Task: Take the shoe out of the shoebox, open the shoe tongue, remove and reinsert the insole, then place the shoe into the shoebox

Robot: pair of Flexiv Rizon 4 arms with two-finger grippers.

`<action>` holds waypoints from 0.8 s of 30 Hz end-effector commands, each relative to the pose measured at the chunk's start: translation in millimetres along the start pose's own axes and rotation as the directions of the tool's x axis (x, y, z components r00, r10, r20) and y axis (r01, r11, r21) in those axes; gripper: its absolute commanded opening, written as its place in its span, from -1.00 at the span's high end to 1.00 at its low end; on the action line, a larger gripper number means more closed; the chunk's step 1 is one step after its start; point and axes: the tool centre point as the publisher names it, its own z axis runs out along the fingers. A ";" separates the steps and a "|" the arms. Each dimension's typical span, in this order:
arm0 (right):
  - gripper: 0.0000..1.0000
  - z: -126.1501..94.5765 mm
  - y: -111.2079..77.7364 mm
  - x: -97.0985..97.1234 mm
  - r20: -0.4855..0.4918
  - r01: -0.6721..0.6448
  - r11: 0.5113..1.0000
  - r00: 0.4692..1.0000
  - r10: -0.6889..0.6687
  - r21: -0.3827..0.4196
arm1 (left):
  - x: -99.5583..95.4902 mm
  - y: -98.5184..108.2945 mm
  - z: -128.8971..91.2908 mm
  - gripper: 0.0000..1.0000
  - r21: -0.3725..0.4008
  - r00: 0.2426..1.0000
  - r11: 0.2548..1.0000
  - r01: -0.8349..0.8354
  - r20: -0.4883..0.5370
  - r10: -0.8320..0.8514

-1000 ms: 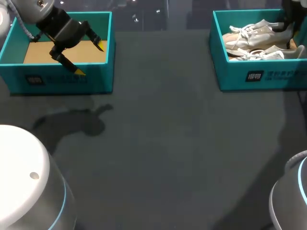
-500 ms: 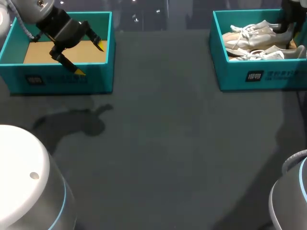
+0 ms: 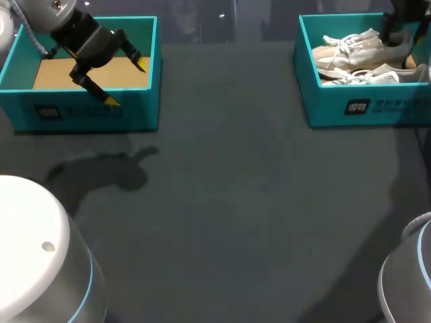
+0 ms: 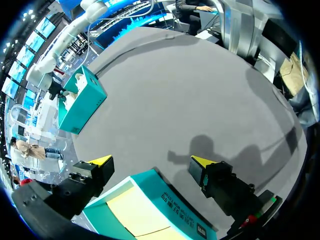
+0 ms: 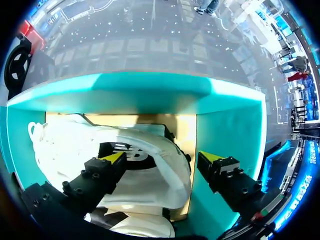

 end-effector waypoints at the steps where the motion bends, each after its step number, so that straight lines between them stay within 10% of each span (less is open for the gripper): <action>1: -1.00 -23.0 -16.4 5.5 0.021 -0.007 1.000 1.000 0.008 -0.026 | 0.1 0.0 0.0 -1.00 -0.002 1.000 1.000 0.000 -0.001 0.000; 24: -1.00 -76.8 -34.5 -10.0 0.054 -0.008 0.998 0.998 0.011 -0.062 | 0.1 0.0 0.0 -1.00 -0.002 1.000 1.000 0.000 -0.001 0.000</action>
